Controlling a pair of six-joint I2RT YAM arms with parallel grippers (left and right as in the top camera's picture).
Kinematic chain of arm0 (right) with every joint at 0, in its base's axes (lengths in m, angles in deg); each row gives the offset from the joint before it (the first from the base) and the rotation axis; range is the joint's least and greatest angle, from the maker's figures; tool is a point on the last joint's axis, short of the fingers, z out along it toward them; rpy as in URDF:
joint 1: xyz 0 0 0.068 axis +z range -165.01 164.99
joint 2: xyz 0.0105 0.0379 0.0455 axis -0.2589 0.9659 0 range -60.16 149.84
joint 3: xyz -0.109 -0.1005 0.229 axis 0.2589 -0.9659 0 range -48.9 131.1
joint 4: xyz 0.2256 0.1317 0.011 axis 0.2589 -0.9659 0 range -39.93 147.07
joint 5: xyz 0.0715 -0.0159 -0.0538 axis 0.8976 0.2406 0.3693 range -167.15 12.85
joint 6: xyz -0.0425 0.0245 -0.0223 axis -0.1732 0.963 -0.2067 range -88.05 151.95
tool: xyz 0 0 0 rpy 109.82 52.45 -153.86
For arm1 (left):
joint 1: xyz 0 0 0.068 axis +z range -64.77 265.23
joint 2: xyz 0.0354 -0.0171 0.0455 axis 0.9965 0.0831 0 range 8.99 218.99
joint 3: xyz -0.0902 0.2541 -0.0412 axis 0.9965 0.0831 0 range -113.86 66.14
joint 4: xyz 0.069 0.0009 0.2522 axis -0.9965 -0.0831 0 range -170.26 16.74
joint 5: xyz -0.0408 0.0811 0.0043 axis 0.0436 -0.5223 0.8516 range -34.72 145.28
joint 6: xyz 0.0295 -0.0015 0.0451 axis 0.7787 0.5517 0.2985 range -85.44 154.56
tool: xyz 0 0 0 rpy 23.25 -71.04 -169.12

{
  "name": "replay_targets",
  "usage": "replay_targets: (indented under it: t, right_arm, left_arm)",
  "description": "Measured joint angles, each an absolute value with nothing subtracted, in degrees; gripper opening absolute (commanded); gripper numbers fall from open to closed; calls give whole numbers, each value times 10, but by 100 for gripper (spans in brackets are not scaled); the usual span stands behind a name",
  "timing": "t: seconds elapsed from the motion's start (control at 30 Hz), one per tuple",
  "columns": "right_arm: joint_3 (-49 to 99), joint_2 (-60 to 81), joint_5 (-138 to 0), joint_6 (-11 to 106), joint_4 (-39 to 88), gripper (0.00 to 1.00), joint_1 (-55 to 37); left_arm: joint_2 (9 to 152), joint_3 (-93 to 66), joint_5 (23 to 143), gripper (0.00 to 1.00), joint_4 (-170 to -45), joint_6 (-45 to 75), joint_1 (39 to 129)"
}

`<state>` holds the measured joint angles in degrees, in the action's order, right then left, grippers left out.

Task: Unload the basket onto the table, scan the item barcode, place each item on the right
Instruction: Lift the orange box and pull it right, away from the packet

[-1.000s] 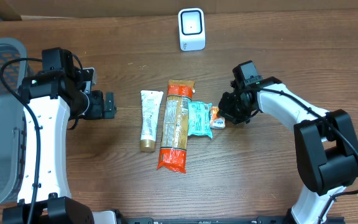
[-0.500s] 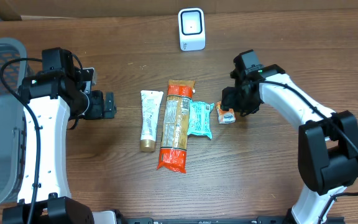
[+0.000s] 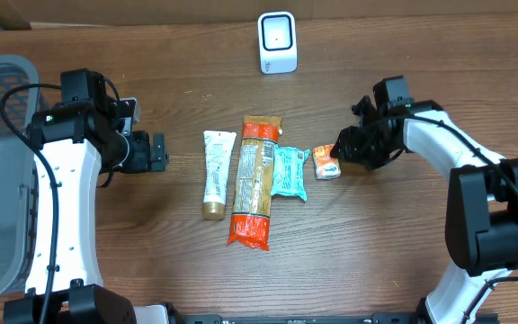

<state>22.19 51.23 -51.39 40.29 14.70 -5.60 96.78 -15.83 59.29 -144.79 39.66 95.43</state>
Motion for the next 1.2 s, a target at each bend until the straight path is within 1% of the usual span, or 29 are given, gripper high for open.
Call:
replay_targets:
  t: [0.03, 0.1, 0.2, 0.27, 0.33, 0.4, 0.47, 0.53, 0.6, 0.7, 0.77, 0.9, 0.97, 1.0, 1.03, 1.2]
  right_arm:
    - [215, 512, -505, 400, 156, 42, -56]
    - [204, 512, -490, 397, 172, 38, -56]
    - [192, 512, -473, 398, 187, 33, -56]
    - [190, 512, -465, 397, 190, 27, -56]
    - [189, 513, -457, 397, 190, 23, -56]
    - [189, 515, -451, 397, 192, 22, -56]
    - [187, 519, -447, 398, 197, 24, -56]
    - [181, 519, -444, 401, 203, 33, -55]
    - [172, 519, -444, 405, 216, 37, -55]
    - [162, 519, -440, 409, 230, 38, -55]
    - [162, 519, -438, 413, 235, 37, -55]
    - [161, 523, -436, 418, 239, 24, -55]
    - [161, 527, -432, 421, 241, 15, -55]
    - [161, 527, -429, 422, 242, 8, -55]
    - [161, 527, -426, 430, 240, 4, -55]
    - [161, 527, -412, 440, 229, 4, -58]
  left_arm:
    - [968, -158, 593, 100, -1448, 397, 954]
    - [968, -158, 593, 100, -1448, 397, 954]
    - [968, -158, 593, 100, -1448, 397, 954]
    - [968, -158, 593, 100, -1448, 397, 954]
    - [968, -158, 593, 99, -1448, 397, 954]
    - [968, -158, 593, 100, -1448, 397, 954]
    - [968, -158, 593, 100, -1448, 397, 954]
    - [968, -158, 593, 100, -1448, 397, 954]
    - [968, -158, 593, 100, -1448, 397, 954]
    - [968, -158, 593, 99, -1448, 397, 954]
    - [968, -158, 593, 100, -1448, 397, 954]
    - [968, -158, 593, 100, -1448, 397, 954]
    - [968, -158, 593, 100, -1448, 397, 954]
    - [968, -158, 593, 99, -1448, 397, 954]
    - [968, -158, 593, 99, -1448, 397, 954]
    - [968, -158, 593, 100, -1448, 397, 954]
